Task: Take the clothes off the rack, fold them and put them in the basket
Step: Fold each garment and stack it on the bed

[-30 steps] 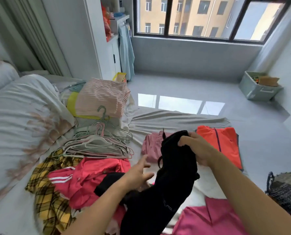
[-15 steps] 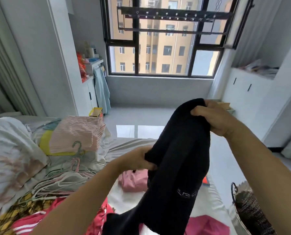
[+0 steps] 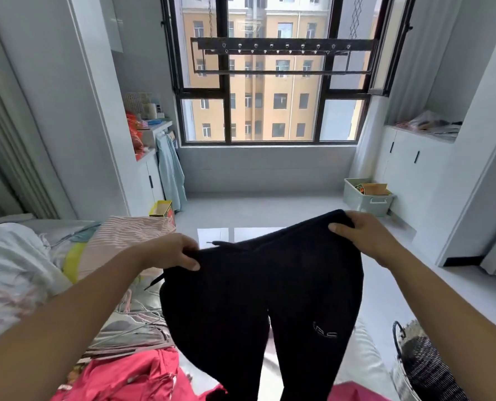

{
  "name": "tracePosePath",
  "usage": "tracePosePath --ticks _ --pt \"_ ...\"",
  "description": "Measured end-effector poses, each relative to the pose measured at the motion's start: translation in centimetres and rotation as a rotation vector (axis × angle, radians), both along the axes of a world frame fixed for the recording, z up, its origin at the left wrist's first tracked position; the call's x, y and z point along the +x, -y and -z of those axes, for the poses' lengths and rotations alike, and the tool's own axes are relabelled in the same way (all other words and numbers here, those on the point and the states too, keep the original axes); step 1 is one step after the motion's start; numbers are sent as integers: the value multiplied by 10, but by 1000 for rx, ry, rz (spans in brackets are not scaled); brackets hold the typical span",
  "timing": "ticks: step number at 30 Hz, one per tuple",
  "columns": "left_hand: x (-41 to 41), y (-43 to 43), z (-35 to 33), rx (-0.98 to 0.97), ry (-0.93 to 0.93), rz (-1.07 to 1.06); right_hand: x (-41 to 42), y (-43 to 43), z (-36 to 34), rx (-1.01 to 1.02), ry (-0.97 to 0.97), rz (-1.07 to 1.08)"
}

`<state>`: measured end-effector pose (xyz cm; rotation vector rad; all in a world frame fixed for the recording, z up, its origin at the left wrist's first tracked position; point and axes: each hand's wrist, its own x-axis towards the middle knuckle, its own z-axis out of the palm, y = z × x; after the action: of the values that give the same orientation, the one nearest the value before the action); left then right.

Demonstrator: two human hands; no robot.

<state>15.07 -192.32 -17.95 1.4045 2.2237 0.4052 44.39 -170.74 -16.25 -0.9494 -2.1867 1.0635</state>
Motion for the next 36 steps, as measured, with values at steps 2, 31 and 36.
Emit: tracePosePath --ticks 2,31,36 --pt "-3 3 -3 79 94 -88 -5 -2 5 69 42 28" --pt "54 -57 -13 676 727 -426 -69 12 -40 -332 -470 -184" --pt "46 -41 71 372 694 -551 -73 10 -93 -444 -615 -243"
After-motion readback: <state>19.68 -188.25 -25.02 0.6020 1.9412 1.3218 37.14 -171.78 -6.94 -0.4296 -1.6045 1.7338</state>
